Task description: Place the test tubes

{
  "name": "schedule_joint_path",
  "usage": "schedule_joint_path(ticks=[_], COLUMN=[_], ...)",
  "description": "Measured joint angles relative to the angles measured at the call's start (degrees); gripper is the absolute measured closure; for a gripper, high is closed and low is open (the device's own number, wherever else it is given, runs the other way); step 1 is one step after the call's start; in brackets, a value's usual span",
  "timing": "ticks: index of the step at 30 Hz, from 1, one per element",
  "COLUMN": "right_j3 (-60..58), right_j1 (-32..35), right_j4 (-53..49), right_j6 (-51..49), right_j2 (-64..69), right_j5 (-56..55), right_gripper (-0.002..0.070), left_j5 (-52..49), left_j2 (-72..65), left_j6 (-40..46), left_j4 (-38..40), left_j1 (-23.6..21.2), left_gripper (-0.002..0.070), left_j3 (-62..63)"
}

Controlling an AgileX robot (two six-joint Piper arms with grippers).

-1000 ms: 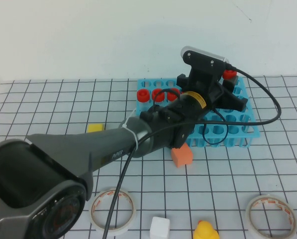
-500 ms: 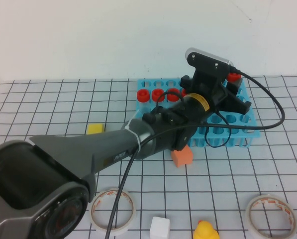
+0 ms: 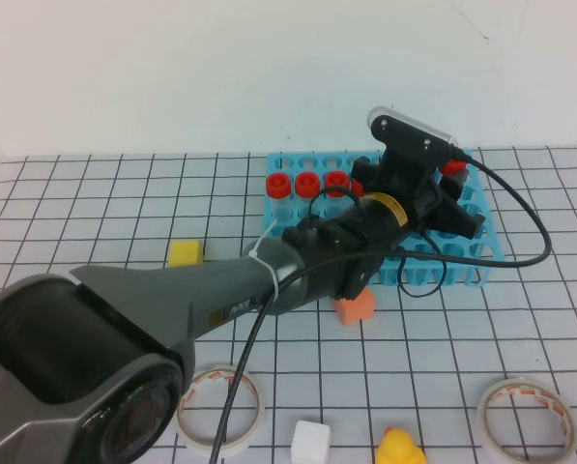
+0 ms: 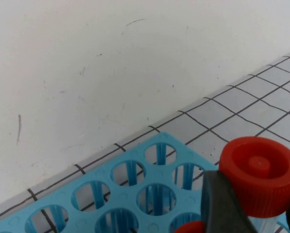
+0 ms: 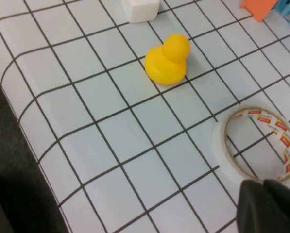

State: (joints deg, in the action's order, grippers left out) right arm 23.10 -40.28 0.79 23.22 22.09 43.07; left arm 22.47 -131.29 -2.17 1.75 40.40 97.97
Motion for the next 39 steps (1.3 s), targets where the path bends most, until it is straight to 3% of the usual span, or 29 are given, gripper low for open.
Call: schedule_joint_path(ticks=[9, 11, 15, 19, 21, 23, 29, 31, 35, 39], right_j3=[0.0, 0.0, 0.0, 0.0, 0.0, 0.0, 0.0, 0.0, 0.0, 0.0], right_j1=[0.0, 0.0, 0.0, 0.0, 0.0, 0.0, 0.0, 0.0, 0.0, 0.0], right_j4=[0.0, 0.0, 0.0, 0.0, 0.0, 0.0, 0.0, 0.0, 0.0, 0.0], right_j6=[0.0, 0.0, 0.0, 0.0, 0.0, 0.0, 0.0, 0.0, 0.0, 0.0], right_j2=[0.0, 0.0, 0.0, 0.0, 0.0, 0.0, 0.0, 0.0, 0.0, 0.0], right_j5=[0.0, 0.0, 0.0, 0.0, 0.0, 0.0, 0.0, 0.0, 0.0, 0.0], right_gripper=[0.0677, 0.0677, 0.0678, 0.0678, 0.0678, 0.0678, 0.0678, 0.0678, 0.0678, 0.0678], left_j5=[-0.39, -0.78, -2.3, -3.93, -5.17, -8.05, -25.67, -29.28, -31.34, -31.33], left_j2=[0.0, 0.0, 1.07, 4.83, 8.29, 12.21, 26.16, 30.95, 41.75, 53.38], left_j6=[1.82, 2.17, 2.73, 3.24, 3.96, 5.1, 6.1, 4.64, -0.37, -1.93], left_j4=[-0.12, -0.23, -0.13, -0.13, -0.13, -0.42, -9.93, -14.8, -22.77, -25.44], left_j1=[0.0, 0.0, 0.0, -0.12, -0.62, -1.48, -4.72, -5.48, -7.22, -9.08], left_gripper=[0.041, 0.0324, 0.0076, 0.0027, 0.0057, 0.0131, 0.0545, 0.0615, 0.0662, 0.0671], left_j3=[0.2, 0.2, 0.2, 0.2, 0.2, 0.2, 0.2, -0.61, -8.31, -19.77])
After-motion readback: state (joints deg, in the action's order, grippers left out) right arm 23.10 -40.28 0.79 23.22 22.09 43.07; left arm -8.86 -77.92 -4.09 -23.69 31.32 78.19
